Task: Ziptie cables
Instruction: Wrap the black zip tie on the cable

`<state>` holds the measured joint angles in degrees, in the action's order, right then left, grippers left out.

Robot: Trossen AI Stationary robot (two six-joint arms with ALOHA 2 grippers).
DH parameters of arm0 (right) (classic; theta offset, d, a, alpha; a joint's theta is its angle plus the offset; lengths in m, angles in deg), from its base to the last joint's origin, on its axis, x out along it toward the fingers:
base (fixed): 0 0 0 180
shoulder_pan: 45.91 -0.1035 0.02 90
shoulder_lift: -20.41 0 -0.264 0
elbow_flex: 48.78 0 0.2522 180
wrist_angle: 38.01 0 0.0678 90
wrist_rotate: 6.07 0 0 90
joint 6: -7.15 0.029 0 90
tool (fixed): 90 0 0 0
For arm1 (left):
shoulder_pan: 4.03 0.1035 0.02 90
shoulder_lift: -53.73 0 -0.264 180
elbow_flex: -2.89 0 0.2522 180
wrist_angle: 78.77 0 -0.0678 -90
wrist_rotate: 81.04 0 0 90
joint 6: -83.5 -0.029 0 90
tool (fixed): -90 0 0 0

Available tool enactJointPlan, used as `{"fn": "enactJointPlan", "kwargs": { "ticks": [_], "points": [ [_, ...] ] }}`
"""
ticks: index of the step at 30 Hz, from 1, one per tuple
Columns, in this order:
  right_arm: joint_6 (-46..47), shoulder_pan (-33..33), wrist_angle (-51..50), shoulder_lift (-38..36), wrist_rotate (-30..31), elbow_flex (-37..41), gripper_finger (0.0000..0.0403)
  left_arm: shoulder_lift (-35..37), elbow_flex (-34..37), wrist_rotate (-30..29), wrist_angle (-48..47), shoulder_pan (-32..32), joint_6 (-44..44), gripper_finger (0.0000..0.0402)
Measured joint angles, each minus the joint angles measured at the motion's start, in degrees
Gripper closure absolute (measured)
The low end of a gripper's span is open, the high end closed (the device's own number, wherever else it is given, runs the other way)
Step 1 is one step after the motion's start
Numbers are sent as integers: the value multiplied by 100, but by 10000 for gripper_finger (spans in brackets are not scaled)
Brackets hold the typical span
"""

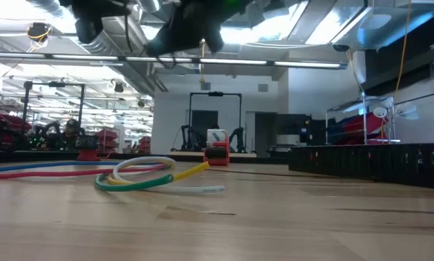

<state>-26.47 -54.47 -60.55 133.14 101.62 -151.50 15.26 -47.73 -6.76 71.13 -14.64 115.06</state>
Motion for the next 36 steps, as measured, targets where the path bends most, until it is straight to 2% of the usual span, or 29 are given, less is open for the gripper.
{"fn": "enactJointPlan", "kwargs": {
  "ticks": [4,8,14,16,21,27,33,36],
  "points": [
    [1276,258,-1072,-257,-315,-311,261,136,0,9,-625,23,-40,267],
    [2369,664,-2476,-463,-847,-636,217,201,0,-45,-1336,93,-12,238],
    [3555,1197,-3721,-525,-2081,-677,189,58,0,-59,-2026,95,292,234],
    [3792,1237,-3982,-534,-2218,-477,187,14,0,-58,-2098,80,296,238],
    [4376,1042,-4203,-534,-2201,471,187,-191,2,-55,-2052,81,398,247],
    [4961,272,-4151,-562,-2086,1595,187,-500,0,-57,-2020,79,542,249],
    [5321,-8,-3171,-571,-1585,2434,187,-784,2,-57,-1832,81,400,253],
    [5422,-5,-2871,-616,-1505,2659,200,-868,2,-59,-1609,81,453,254]
  ]
}}
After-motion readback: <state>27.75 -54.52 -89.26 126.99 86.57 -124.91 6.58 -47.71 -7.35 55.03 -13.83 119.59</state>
